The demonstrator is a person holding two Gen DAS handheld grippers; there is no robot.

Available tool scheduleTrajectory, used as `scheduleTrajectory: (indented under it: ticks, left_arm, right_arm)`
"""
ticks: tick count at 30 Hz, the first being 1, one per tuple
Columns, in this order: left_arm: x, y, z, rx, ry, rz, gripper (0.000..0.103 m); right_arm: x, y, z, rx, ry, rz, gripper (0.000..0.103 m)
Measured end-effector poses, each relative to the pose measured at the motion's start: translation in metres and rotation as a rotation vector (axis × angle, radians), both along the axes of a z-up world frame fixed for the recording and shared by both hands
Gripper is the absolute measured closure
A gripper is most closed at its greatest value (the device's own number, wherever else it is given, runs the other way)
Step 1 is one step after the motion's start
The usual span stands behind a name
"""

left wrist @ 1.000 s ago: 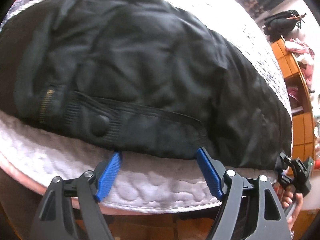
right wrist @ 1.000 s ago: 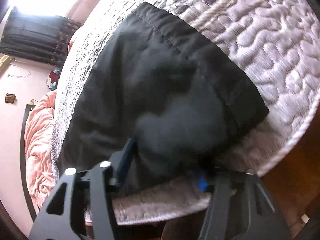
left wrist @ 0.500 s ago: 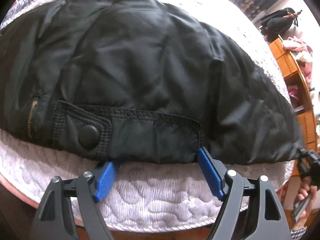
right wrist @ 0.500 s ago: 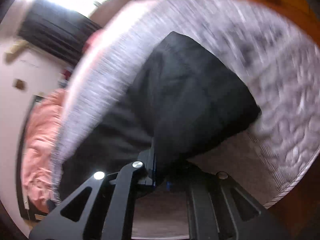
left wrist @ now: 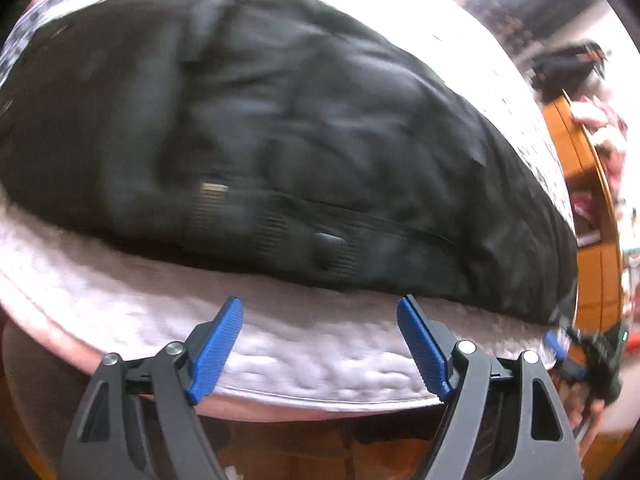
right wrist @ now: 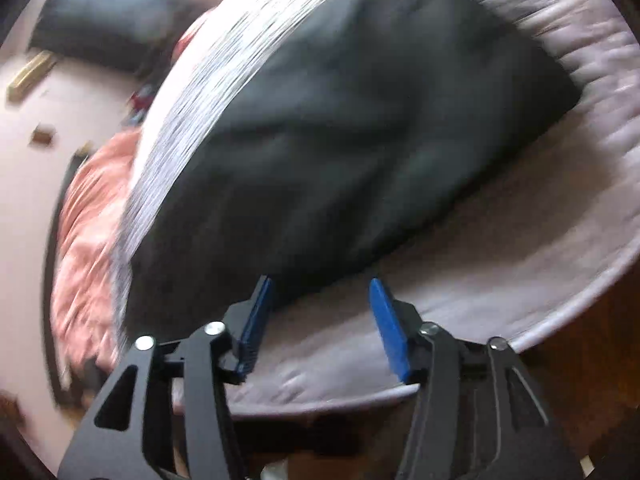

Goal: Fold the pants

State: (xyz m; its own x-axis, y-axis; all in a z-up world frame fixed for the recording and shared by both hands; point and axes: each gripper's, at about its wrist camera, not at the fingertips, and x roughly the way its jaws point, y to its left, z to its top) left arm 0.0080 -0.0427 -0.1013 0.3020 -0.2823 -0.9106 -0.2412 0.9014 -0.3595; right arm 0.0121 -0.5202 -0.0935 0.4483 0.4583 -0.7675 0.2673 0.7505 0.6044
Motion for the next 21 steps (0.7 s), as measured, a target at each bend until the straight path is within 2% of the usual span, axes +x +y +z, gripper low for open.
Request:
scheduleTrajectory:
  ticks: [3,6,9,11,12,14,16,19,21]
  left_arm:
    - [0.001,0.042,-0.008,-0.015,0.024,0.117,0.023]
    - [0.006,0.07,-0.02,-0.046,0.051,0.198,0.023]
    - [0.012,0.085,-0.03,-0.087,0.048,0.255,0.022]
    - [0.017,0.086,-0.032,-0.095,0.049,0.265,0.024]
    - [0.02,0.085,-0.032,-0.089,0.047,0.273,0.027]
    - [0.027,0.082,-0.027,-0.064,0.03,0.291,0.038]
    - [0.035,0.083,-0.021,-0.023,0.008,0.293,0.058]
    - [0.042,0.072,-0.009,0.019,-0.038,0.278,0.07]
    - [0.043,0.072,-0.014,0.038,-0.032,0.265,0.07]
  right_arm:
    - [0.012,0.059,-0.016,0.107,-0.002,0.12,0.046]
    - [0.029,0.099,-0.03,0.149,0.012,0.175,0.043]
    - [0.038,0.129,-0.041,0.144,0.013,0.208,0.043]
    - [0.054,0.144,-0.043,0.105,0.011,0.215,0.043]
    - [0.055,0.147,-0.041,0.091,0.008,0.221,0.046]
    - [0.065,0.156,-0.033,0.065,-0.009,0.233,0.084]
    - [0.068,0.151,-0.029,0.116,-0.032,0.211,0.091]
    - [0.071,0.157,-0.018,0.089,-0.078,0.225,0.092]
    - [0.073,0.16,-0.028,0.036,-0.032,0.237,0.092]
